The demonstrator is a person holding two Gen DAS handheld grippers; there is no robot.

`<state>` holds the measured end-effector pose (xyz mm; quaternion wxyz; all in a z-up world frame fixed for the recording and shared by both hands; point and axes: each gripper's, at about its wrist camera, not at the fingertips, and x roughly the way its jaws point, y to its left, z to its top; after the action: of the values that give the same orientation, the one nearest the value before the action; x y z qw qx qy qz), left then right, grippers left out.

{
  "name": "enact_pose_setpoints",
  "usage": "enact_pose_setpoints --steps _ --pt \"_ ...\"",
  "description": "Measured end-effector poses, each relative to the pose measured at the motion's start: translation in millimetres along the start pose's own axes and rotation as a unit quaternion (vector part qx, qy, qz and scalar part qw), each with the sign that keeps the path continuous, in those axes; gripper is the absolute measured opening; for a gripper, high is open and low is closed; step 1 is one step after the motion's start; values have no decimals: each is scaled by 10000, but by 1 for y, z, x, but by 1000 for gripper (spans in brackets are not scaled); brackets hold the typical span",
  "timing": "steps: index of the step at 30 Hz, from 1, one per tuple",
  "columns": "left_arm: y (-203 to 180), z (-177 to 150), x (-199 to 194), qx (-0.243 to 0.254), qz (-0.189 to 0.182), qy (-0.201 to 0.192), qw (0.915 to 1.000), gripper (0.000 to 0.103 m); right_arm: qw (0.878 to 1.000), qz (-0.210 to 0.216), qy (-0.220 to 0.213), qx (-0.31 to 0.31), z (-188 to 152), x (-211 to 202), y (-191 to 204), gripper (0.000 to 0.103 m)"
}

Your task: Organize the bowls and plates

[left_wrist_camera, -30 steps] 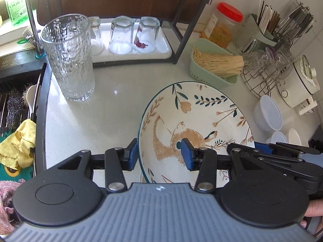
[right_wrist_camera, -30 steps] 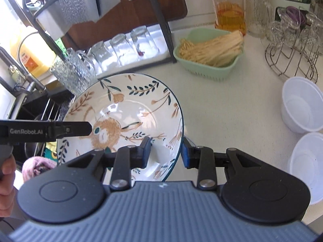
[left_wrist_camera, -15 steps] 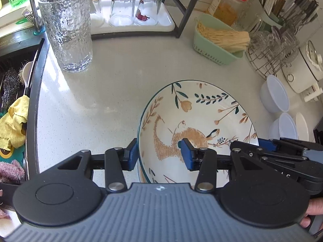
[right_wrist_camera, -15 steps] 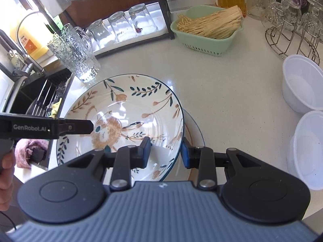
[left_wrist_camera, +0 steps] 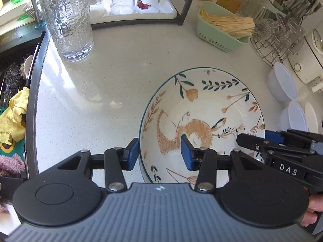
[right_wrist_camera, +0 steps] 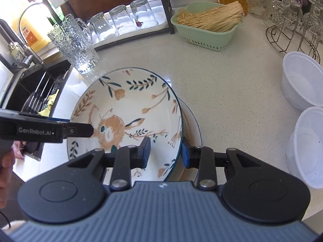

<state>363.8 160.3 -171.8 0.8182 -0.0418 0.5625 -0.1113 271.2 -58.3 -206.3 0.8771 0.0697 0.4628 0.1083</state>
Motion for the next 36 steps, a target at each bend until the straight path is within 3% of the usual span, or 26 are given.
enact_pose_setpoints --steps 12,24,28,36 --pt "0 -2 -2 47 -62 31 10000 50 9999 -136 -29 86 -2 -4 4 36" --pt "6 -3 -3 -151 -222 136 9995 50 9982 -527 -44 -284 -4 -12 13 37" --pt "10 -5 -6 -177 -255 103 9995 50 9981 -586 -1 -194 -7 -9 9 36" --pt "8 -10 -29 -75 -187 -220 9996 50 9973 -604 -383 -173 -5 -23 15 35"
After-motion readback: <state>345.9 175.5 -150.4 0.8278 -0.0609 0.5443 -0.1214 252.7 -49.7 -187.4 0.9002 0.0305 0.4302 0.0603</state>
